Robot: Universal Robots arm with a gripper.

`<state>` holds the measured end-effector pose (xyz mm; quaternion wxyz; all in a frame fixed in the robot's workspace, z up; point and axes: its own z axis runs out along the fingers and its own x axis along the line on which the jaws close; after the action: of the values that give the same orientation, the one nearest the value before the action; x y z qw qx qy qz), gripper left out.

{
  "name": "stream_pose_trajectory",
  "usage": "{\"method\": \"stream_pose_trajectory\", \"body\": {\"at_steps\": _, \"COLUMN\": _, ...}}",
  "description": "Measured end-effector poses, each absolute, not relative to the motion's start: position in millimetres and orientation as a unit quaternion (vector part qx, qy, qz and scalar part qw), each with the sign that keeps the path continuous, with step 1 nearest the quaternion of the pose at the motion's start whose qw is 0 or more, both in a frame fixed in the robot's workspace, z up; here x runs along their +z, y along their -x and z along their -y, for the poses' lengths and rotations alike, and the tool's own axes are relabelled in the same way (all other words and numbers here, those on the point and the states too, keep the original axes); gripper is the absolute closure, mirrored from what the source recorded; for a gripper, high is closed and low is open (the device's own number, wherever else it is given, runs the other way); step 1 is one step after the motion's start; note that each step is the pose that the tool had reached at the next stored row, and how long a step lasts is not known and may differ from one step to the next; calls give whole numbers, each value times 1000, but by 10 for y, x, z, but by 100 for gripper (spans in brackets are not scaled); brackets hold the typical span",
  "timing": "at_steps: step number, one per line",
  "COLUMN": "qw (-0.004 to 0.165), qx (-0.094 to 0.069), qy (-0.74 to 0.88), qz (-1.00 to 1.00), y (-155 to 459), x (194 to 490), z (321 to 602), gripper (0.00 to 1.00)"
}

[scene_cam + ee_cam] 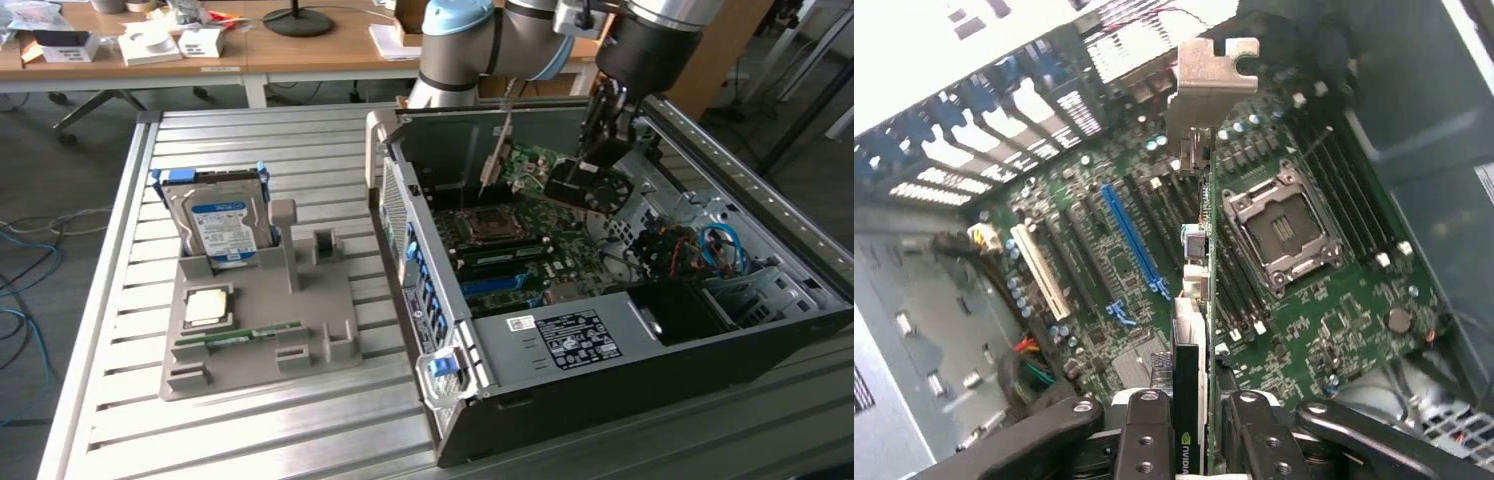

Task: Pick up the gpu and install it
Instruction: 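Insert the gpu into the slot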

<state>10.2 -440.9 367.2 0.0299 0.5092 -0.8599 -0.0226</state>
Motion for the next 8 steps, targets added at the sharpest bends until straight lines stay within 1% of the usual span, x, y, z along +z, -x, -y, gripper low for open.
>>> {"method": "stream_pose_trajectory", "body": {"at_steps": 8, "qw": 31, "qx": -20, "qy": -570, "qz": 821, "y": -102, "x": 3671, "z": 4409, "gripper": 74}}
